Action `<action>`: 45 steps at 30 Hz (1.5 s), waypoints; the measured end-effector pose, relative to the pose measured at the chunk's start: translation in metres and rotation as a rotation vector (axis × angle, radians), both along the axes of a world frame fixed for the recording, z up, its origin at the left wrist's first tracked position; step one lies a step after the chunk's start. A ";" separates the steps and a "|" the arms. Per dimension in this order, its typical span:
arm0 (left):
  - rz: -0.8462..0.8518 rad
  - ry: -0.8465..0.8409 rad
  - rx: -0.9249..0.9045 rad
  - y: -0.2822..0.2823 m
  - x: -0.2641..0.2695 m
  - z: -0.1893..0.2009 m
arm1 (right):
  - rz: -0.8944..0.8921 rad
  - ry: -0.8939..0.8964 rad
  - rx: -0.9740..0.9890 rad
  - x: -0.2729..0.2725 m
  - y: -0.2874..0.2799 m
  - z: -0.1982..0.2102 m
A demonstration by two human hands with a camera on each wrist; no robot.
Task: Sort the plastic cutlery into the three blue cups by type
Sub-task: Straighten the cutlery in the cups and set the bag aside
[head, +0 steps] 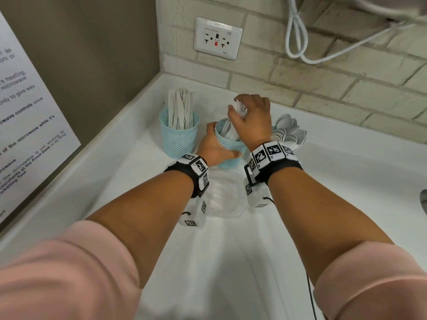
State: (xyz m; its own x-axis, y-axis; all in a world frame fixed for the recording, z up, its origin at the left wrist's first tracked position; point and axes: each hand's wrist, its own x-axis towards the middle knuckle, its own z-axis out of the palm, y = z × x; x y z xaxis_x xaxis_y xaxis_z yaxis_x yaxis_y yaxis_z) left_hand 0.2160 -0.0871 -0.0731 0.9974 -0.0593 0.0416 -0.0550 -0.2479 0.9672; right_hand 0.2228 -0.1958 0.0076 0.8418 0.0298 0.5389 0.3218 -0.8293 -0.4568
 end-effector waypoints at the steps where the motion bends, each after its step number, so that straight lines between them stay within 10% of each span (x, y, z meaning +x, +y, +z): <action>1: 0.000 0.003 0.010 0.000 0.000 0.000 | -0.023 0.062 -0.049 0.001 0.002 0.000; 19: -0.054 0.018 0.043 0.006 0.002 0.001 | -0.008 0.254 -0.119 0.014 0.015 0.005; 26: -0.040 0.031 0.063 0.008 0.003 0.003 | 0.016 -0.025 -0.013 0.009 0.012 0.011; 35: -0.036 0.047 0.069 0.008 0.002 0.006 | 0.068 0.246 -0.428 0.013 0.006 0.008; 45: -0.069 0.242 0.416 0.004 -0.015 0.037 | -0.255 0.051 -0.004 0.004 -0.036 0.042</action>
State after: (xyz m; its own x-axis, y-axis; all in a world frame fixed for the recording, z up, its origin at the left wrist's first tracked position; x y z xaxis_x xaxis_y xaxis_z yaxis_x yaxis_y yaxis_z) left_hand 0.2005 -0.0832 -0.0363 0.9688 -0.0878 -0.2319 0.1291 -0.6202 0.7738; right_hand 0.2269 -0.2313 0.0492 0.8486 -0.1844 0.4959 0.0791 -0.8826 -0.4634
